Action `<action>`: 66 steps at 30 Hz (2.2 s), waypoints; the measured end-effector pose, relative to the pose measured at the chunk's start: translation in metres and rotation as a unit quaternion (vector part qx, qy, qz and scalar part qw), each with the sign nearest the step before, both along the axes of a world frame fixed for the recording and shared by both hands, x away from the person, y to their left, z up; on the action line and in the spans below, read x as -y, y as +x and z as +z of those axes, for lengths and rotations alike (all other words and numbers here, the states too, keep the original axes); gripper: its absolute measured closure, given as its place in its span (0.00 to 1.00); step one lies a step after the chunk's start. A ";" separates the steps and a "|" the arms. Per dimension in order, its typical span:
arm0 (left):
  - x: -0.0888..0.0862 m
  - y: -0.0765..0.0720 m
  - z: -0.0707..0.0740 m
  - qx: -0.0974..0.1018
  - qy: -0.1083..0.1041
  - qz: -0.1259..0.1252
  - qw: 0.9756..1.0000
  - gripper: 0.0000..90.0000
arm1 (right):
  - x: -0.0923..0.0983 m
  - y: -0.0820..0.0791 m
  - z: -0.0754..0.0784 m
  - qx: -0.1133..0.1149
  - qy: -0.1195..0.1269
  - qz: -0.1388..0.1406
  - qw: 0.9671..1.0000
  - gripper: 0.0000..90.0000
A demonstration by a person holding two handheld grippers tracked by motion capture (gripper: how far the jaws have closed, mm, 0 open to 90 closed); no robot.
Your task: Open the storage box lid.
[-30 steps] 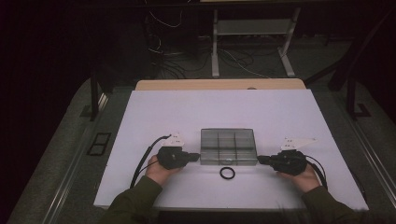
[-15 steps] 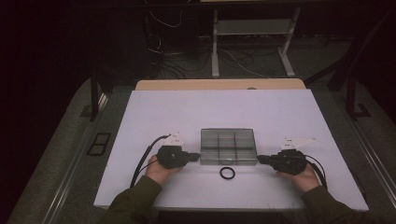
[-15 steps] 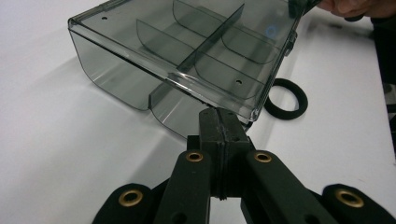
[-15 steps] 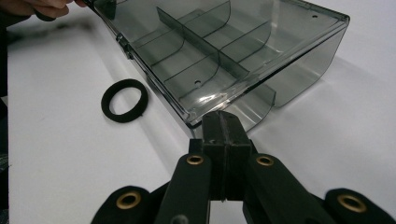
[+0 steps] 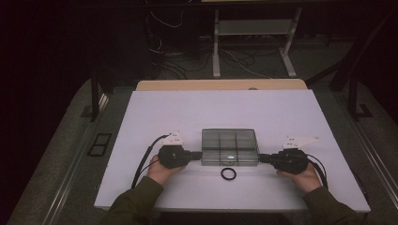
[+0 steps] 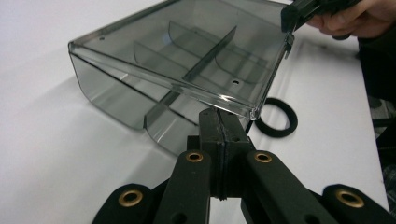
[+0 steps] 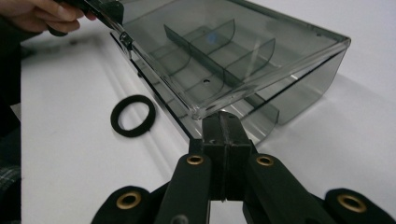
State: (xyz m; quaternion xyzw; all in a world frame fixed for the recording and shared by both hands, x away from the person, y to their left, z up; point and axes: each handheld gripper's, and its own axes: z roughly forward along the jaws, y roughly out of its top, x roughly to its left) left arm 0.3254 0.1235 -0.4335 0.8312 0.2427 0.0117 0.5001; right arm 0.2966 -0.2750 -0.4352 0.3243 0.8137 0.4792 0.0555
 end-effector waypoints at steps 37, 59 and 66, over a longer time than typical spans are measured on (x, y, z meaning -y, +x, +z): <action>-0.013 -0.002 -0.002 0.028 0.021 0.045 0.998 0.38 | -0.021 0.013 0.011 0.009 0.021 0.016 1.000 0.99; -0.014 -0.002 -0.004 0.040 0.031 0.068 0.996 0.12 | -0.025 0.020 0.019 0.019 0.025 0.019 0.999 0.99; -0.013 -0.001 -0.006 0.043 0.043 0.084 0.995 0.01 | -0.025 0.022 0.023 0.023 0.028 0.018 0.999 0.99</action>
